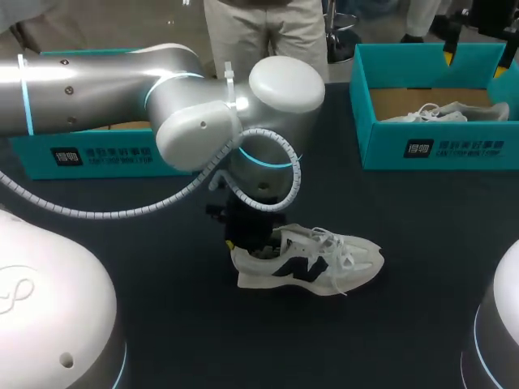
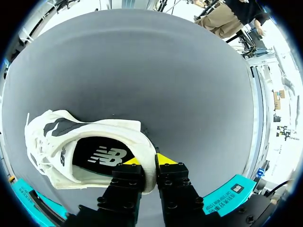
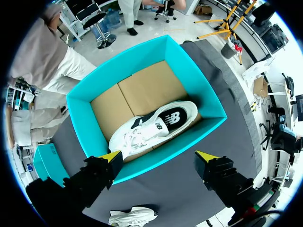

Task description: Take the shoe out of the shoebox, open the shoe tongue, remove and reinsert the insole, then place the shoe into the shoebox

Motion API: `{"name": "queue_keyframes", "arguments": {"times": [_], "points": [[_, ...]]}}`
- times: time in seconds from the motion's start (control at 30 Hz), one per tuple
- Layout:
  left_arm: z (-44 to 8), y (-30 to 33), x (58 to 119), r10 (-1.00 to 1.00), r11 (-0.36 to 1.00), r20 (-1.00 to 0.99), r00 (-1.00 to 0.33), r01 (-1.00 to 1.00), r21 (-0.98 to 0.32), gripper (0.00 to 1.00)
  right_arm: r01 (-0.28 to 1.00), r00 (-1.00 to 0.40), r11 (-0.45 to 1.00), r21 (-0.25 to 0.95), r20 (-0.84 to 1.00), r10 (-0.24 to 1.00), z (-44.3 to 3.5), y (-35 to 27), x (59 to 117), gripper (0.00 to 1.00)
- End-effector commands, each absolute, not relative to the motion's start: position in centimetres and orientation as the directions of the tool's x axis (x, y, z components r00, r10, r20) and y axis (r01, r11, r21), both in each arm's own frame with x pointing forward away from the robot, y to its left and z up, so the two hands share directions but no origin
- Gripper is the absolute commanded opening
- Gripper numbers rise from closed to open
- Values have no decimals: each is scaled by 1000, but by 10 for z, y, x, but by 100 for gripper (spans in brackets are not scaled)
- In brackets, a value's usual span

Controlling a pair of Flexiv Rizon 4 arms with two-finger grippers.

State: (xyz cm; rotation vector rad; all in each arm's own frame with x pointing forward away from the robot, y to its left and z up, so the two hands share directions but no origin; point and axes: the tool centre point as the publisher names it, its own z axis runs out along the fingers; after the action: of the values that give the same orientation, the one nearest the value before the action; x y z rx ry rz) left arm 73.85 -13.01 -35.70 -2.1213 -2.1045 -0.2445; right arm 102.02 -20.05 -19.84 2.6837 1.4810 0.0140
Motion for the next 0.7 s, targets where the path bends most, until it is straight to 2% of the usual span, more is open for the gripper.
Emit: {"name": "queue_keyframes", "arguments": {"times": [0.03,0.4,0.7], "points": [[-353,-132,742,978,-9,210,6,1000,14,100,844,534,-531,72,-27,845,-198,-201,1019,100],[-319,-124,736,991,13,136,-17,999,36,100,844,534,-531,72,-27,845,-198,-201,1019,100],[-289,-74,724,975,212,-71,-211,977,4,100,844,534,-531,72,-27,845,-198,-201,1019,100]]}}
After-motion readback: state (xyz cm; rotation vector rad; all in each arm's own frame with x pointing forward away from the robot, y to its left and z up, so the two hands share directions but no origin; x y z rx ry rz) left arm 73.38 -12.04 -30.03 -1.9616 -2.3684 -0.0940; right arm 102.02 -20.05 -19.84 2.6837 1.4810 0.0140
